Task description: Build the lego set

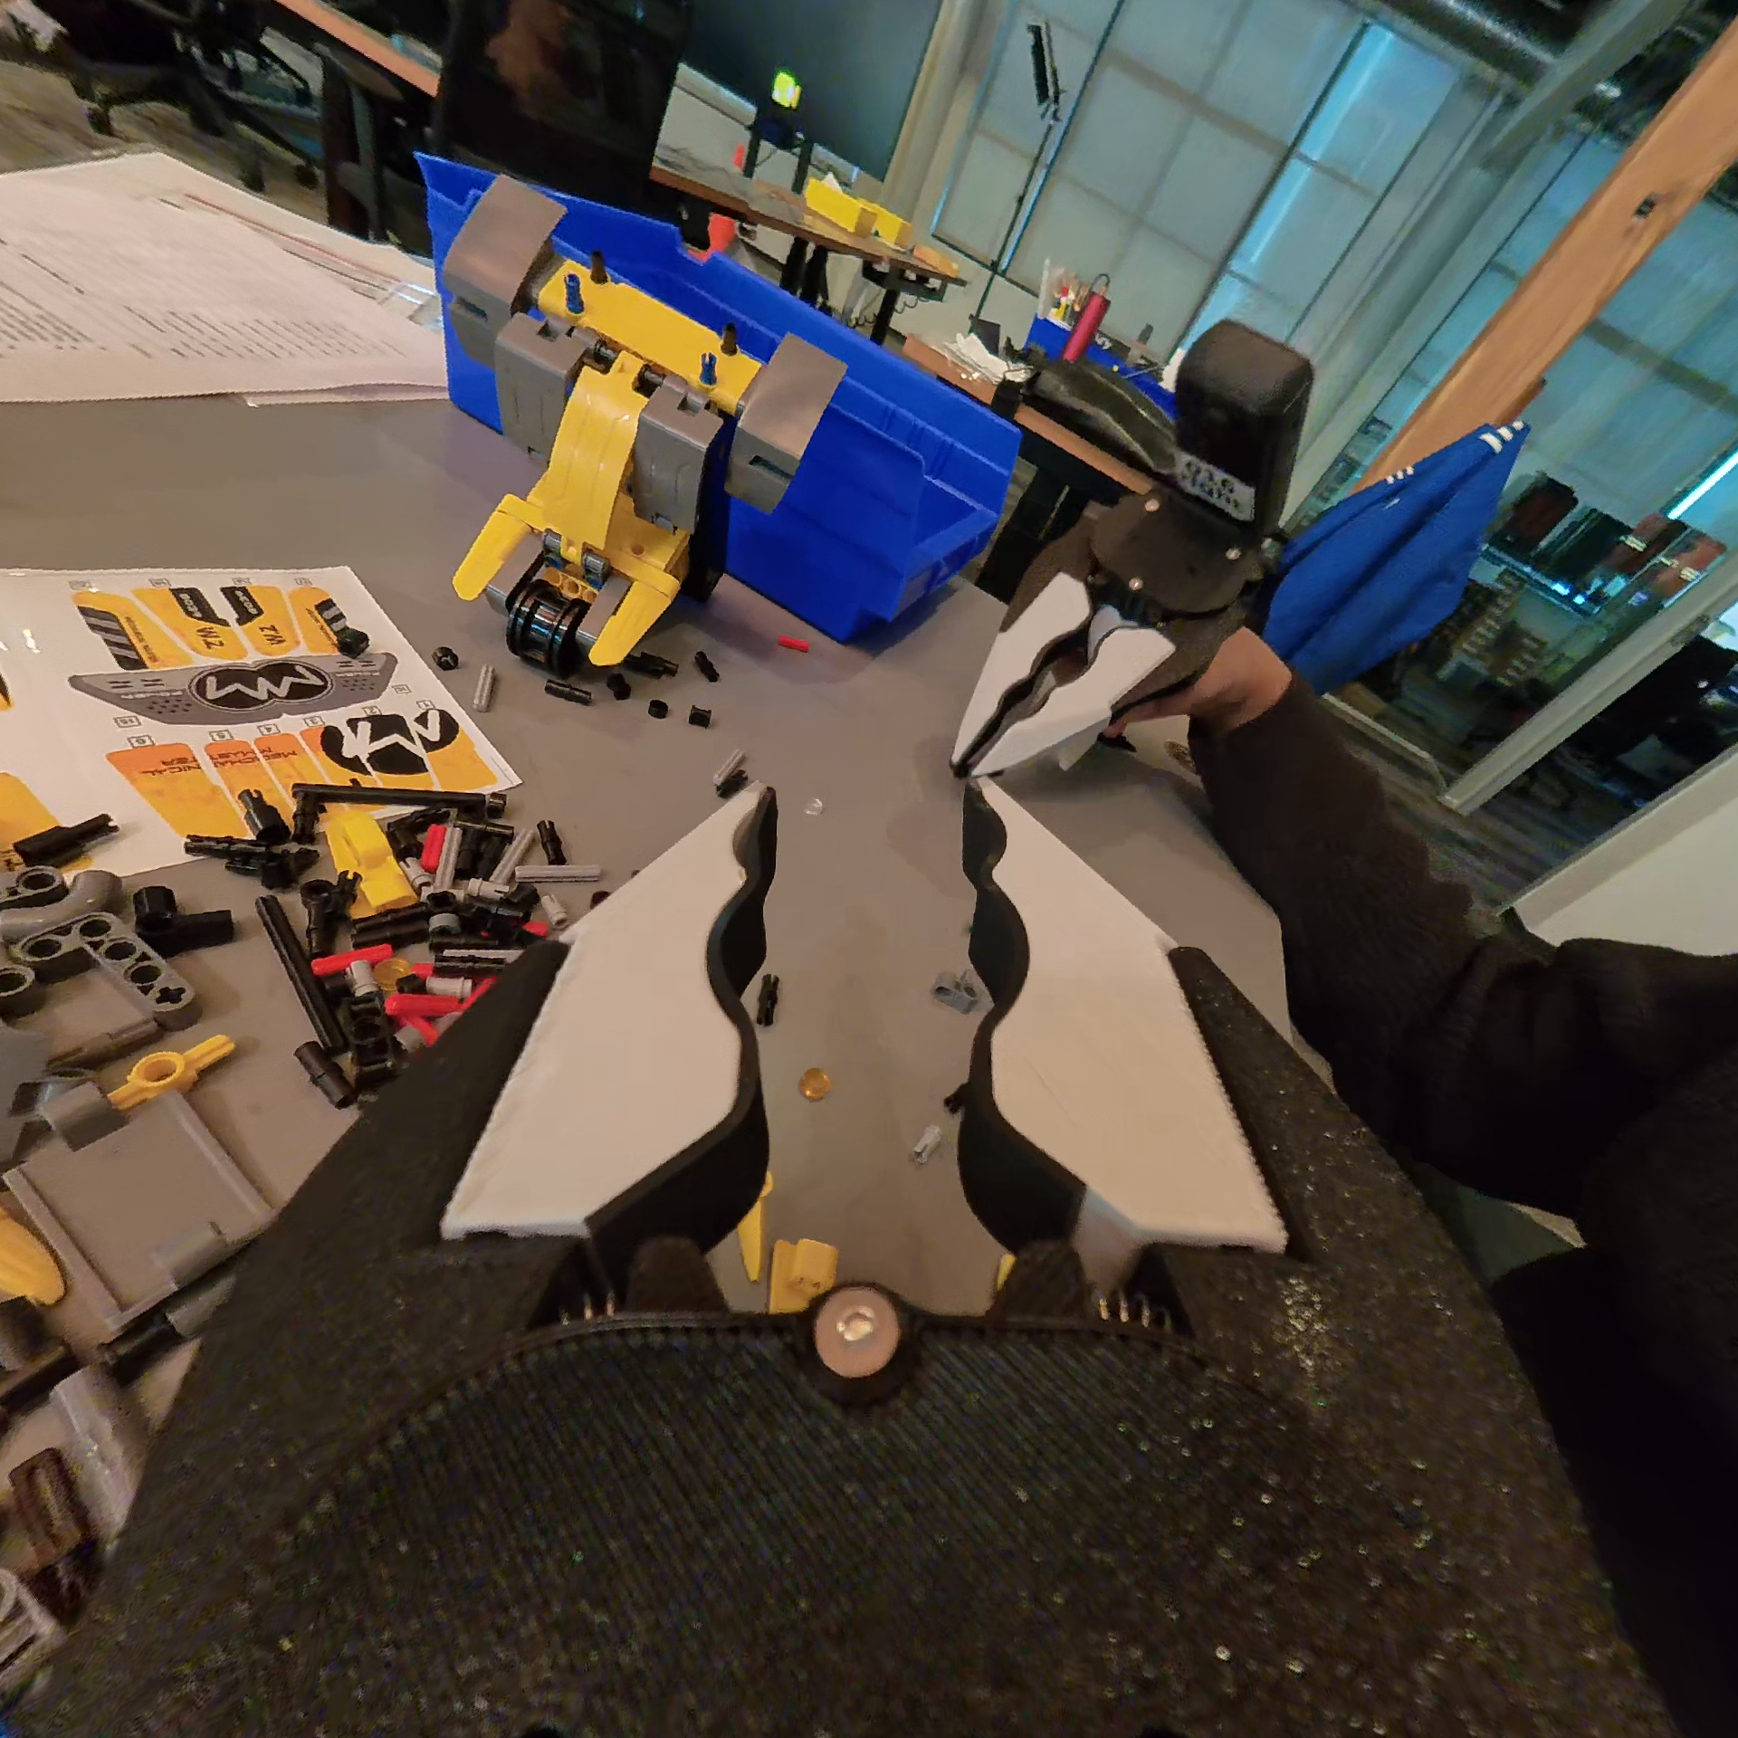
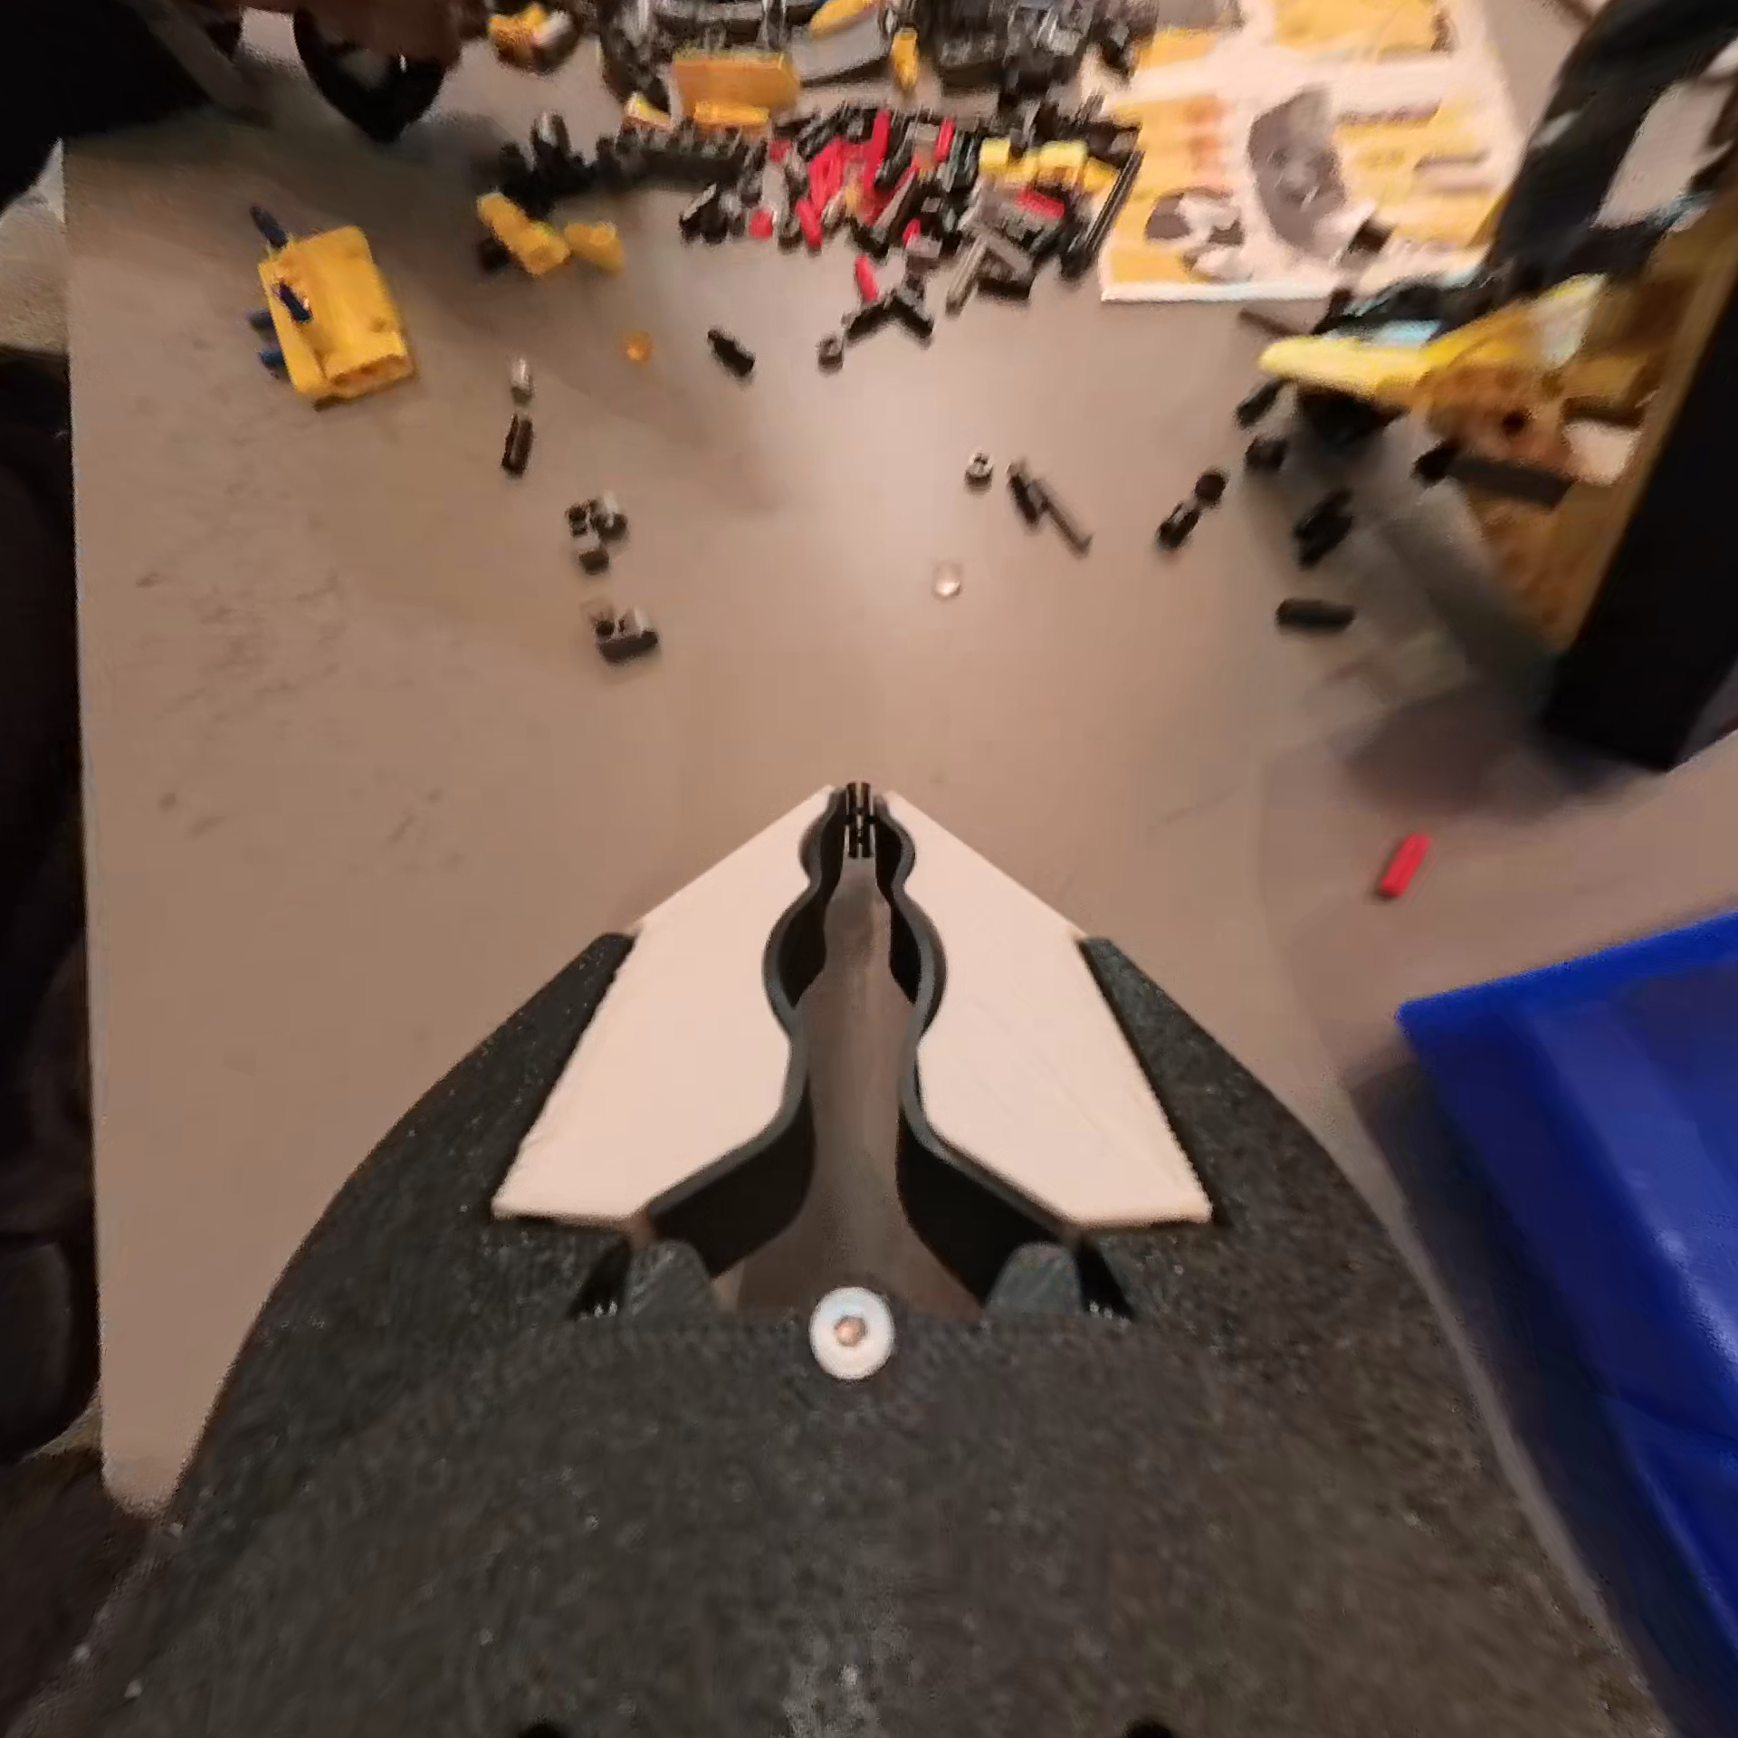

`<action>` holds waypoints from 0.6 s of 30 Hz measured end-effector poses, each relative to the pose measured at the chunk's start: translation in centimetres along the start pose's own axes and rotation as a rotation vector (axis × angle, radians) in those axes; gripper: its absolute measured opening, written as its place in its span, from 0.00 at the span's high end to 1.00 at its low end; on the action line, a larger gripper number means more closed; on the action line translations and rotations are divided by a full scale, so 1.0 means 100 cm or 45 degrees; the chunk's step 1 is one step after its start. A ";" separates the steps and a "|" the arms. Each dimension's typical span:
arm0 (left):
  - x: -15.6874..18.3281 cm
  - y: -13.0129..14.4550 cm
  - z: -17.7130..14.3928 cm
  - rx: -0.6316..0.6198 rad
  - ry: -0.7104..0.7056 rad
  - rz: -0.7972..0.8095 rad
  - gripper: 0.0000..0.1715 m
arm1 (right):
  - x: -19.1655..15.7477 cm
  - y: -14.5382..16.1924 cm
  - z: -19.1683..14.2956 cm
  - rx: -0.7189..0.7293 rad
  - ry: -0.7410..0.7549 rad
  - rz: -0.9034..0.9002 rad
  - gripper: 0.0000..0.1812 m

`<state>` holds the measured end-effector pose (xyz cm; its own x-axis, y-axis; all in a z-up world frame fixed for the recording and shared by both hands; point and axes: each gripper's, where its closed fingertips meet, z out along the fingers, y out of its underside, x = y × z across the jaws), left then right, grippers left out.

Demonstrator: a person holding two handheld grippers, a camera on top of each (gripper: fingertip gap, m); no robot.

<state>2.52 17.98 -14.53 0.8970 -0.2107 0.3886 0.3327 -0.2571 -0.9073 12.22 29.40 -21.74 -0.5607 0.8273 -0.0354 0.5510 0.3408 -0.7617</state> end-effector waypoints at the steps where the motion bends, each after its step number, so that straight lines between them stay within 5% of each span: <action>1: 0.002 0.000 0.001 -0.002 0.010 -0.004 0.78 | -0.003 0.007 0.002 -0.026 -0.021 0.015 0.97; 5: 0.006 0.002 0.001 -0.013 0.021 0.015 0.78 | -0.011 0.014 0.007 -0.053 -0.056 0.027 0.96; 8: 0.005 0.000 0.000 -0.007 0.001 0.038 0.78 | -0.015 0.013 0.008 -0.055 -0.085 0.050 0.82; 18: 0.011 -0.006 -0.003 0.028 0.062 -0.032 0.77 | -0.043 -0.017 0.025 0.052 -0.074 -0.076 0.81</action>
<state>3.25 17.63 -13.52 0.8733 -0.2503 0.4181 0.3615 -0.2425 -0.9003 12.20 24.13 -21.91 -0.6273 0.7783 -0.0256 0.4904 0.3693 -0.7894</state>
